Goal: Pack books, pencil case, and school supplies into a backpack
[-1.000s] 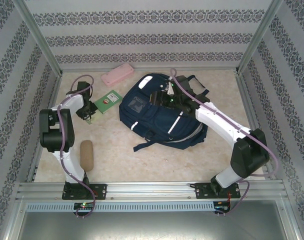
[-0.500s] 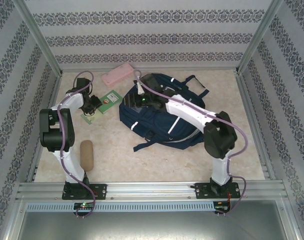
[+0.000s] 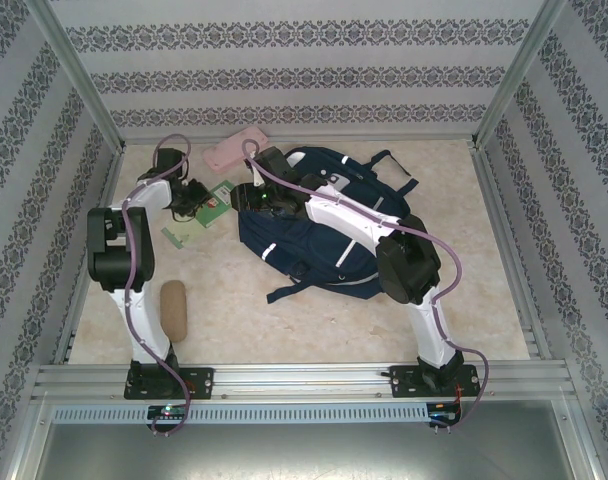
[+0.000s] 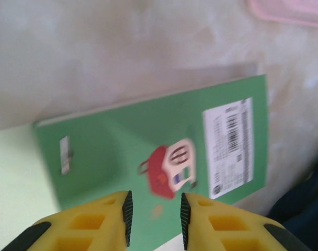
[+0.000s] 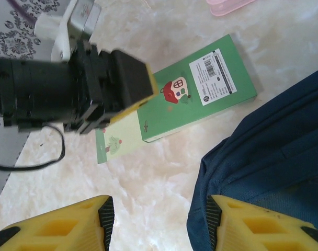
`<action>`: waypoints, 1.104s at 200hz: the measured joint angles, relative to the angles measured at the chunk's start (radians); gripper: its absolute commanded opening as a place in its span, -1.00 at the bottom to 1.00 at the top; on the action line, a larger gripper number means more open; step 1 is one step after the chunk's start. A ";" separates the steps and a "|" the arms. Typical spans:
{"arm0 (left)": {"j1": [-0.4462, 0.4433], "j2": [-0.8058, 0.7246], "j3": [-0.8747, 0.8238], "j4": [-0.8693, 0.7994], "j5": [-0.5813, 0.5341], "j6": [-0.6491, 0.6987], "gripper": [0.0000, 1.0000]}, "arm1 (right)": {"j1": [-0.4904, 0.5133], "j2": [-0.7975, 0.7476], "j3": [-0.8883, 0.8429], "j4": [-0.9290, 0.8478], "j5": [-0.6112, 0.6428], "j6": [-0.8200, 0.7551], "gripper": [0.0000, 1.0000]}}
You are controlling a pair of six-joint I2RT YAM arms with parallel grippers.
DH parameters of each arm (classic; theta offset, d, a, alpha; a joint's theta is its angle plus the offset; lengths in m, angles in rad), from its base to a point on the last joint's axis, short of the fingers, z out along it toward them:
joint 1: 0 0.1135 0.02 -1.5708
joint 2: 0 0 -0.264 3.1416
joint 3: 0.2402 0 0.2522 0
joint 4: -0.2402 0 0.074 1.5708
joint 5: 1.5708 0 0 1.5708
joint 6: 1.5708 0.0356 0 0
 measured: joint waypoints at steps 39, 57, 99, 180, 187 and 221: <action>-0.035 0.065 0.044 0.000 0.011 -0.019 -0.40 | 0.000 0.000 0.000 -0.007 0.008 0.000 0.08; -0.042 0.060 0.035 0.002 0.013 -0.020 -0.42 | 0.000 0.001 0.000 -0.010 0.008 0.000 0.06; -0.042 -0.043 -0.105 -0.018 -0.002 -0.006 -0.43 | 0.021 0.035 0.031 -0.015 0.007 0.001 0.03; -0.042 -0.323 -0.374 -0.149 -0.085 0.073 -0.39 | 0.083 0.224 0.209 -0.025 -0.002 0.032 -0.29; -0.042 -0.351 -0.383 -0.159 -0.098 0.073 -0.38 | 0.085 0.243 0.221 -0.025 -0.004 0.038 -0.30; -0.037 -0.491 -0.397 -0.202 -0.169 0.057 -0.34 | 0.085 0.333 0.288 -0.035 0.005 0.057 -0.30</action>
